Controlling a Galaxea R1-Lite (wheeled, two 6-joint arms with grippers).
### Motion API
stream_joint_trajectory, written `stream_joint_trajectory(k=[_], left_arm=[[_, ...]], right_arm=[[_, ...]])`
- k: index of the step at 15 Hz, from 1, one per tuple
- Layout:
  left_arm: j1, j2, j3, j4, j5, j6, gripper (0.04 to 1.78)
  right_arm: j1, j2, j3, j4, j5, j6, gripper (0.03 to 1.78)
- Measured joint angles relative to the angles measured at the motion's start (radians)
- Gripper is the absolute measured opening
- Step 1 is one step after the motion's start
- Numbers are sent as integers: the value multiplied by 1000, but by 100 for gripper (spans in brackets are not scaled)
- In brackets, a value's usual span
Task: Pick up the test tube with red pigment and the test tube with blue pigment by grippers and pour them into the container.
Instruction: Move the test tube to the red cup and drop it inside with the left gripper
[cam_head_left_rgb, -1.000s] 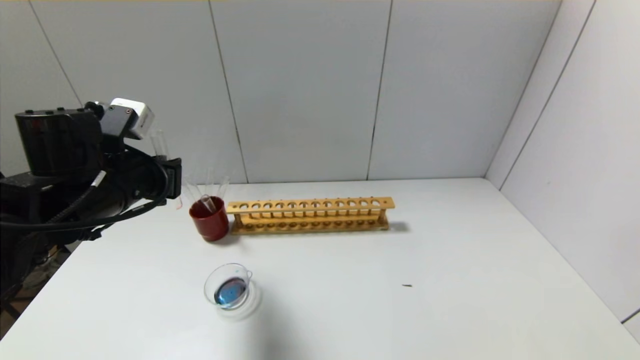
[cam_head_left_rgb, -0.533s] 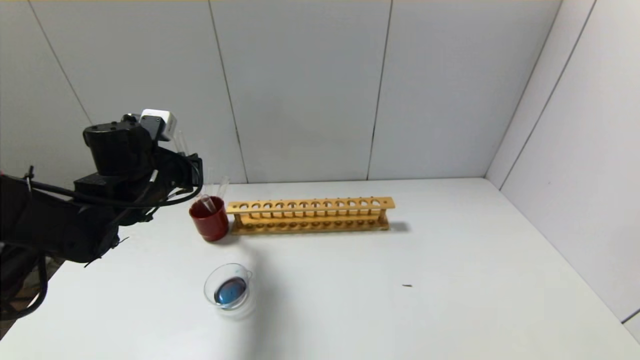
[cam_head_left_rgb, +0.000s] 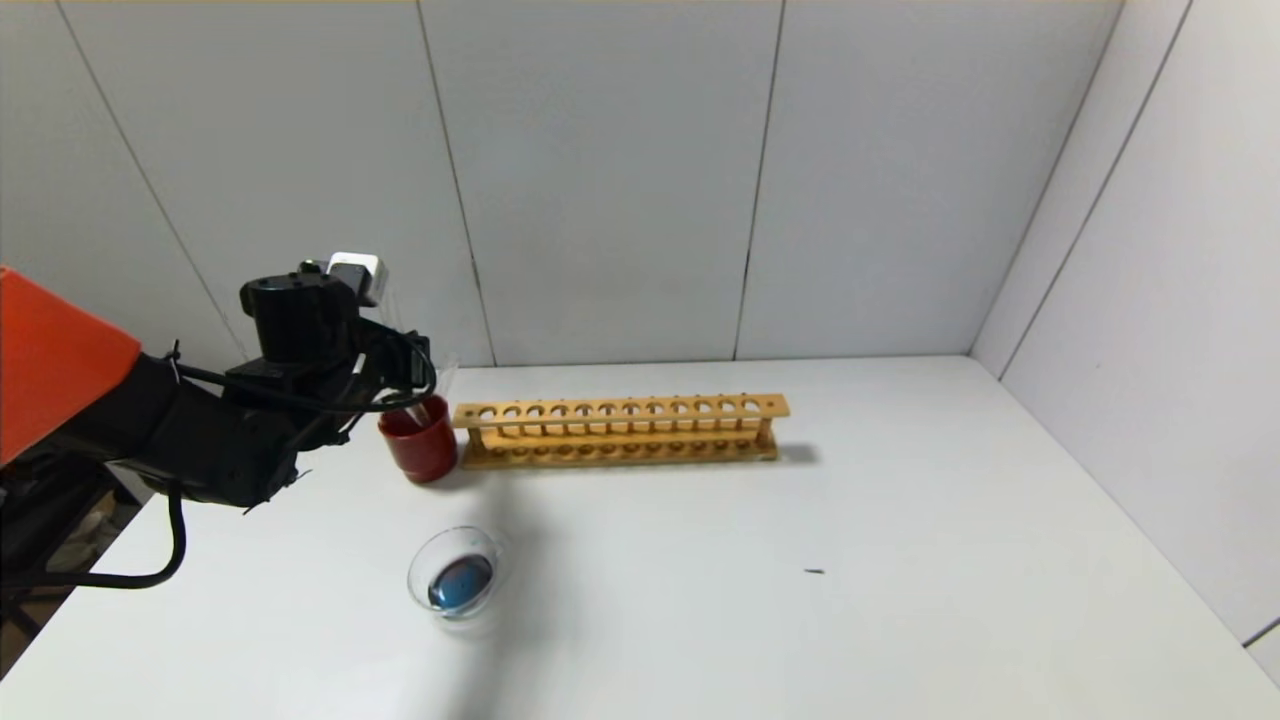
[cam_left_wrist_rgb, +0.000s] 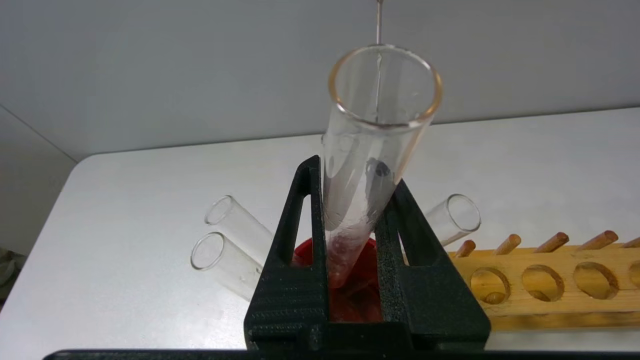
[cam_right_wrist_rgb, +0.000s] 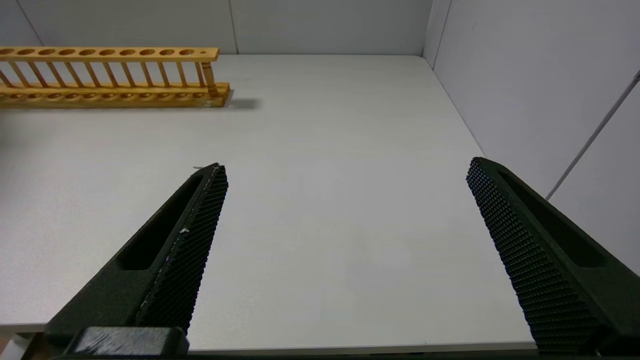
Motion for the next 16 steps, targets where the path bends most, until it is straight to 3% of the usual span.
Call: stream_joint_trajectory(k=[9,16], left_arm=[[-2,37,-7,2,-3,-12,32],[0,33,-23,16,-56,-11,32]], right_arm=[[0,0,0,0,0,0,175],[0,0,0,0,0,0,175]])
